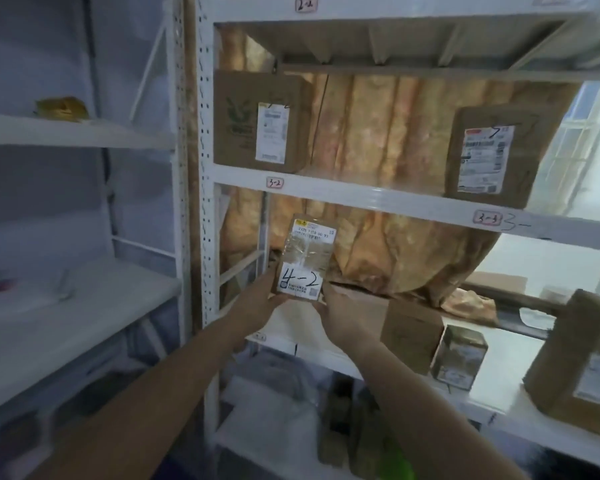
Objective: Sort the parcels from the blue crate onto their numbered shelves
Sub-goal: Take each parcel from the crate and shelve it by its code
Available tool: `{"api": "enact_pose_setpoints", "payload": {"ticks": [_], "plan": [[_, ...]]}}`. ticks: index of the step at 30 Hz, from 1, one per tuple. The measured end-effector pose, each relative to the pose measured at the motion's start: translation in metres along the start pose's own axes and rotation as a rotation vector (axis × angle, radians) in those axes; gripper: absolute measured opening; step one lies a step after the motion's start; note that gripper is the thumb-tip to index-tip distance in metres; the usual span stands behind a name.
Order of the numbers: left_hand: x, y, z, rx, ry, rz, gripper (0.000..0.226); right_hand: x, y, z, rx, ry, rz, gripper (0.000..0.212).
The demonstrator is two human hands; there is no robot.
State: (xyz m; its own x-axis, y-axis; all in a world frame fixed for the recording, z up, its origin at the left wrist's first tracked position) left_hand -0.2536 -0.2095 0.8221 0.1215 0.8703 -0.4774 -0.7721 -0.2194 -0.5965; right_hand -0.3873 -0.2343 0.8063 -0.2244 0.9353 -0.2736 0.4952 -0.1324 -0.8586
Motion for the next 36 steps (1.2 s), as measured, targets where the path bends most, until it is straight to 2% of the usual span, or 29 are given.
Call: {"api": "enact_pose_setpoints", "payload": {"ticks": [7,12,15,18,21,24,30,33,36], "plan": [[-0.025,0.009,-0.134,-0.023,-0.1,-0.062,0.064,-0.068,0.115,0.004,0.005,0.069,-0.093,0.056],[-0.058,0.036,-0.233,0.0,-0.187,-0.193,0.061,-0.114,0.186,0.022,0.017,0.144,-0.169,0.065],[-0.076,0.052,-0.279,0.001,-0.174,-0.221,0.06,-0.136,0.219,0.033,-0.038,0.21,-0.189,0.07],[-0.088,0.065,-0.323,-0.088,-0.139,-0.202,0.058,-0.158,0.251,0.046,-0.083,0.278,-0.206,0.074],[-0.093,0.086,-0.367,-0.203,-0.166,-0.251,0.059,-0.173,0.278,0.06,-0.1,0.337,-0.227,0.078],[-0.097,0.1,-0.395,-0.273,-0.147,-0.299,0.057,-0.184,0.299,0.069,-0.092,0.324,-0.246,0.085],[-0.101,0.118,-0.412,-0.523,0.128,-0.471,0.055,-0.183,0.335,0.074,-0.005,0.231,-0.315,0.088],[-0.099,0.123,-0.422,-0.601,0.166,-0.547,0.054,-0.178,0.344,0.072,-0.005,0.195,-0.311,0.089],[-0.096,0.13,-0.435,-0.637,0.13,-0.63,0.055,-0.184,0.346,0.067,-0.016,0.192,-0.271,0.088]]}}
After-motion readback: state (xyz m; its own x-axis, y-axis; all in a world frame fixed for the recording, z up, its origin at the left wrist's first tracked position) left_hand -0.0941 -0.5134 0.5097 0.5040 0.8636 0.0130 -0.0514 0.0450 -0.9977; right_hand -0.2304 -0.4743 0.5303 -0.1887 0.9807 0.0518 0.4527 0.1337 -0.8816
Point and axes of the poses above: each hand's wrist, its own x-axis away from the middle knuckle, its own y-axis out of the palm, z = x × y, the point moved 10 cm from there along -x, towards the middle knuckle, and after that the axes turned 6 degrees about y, right-handed, at the moved point
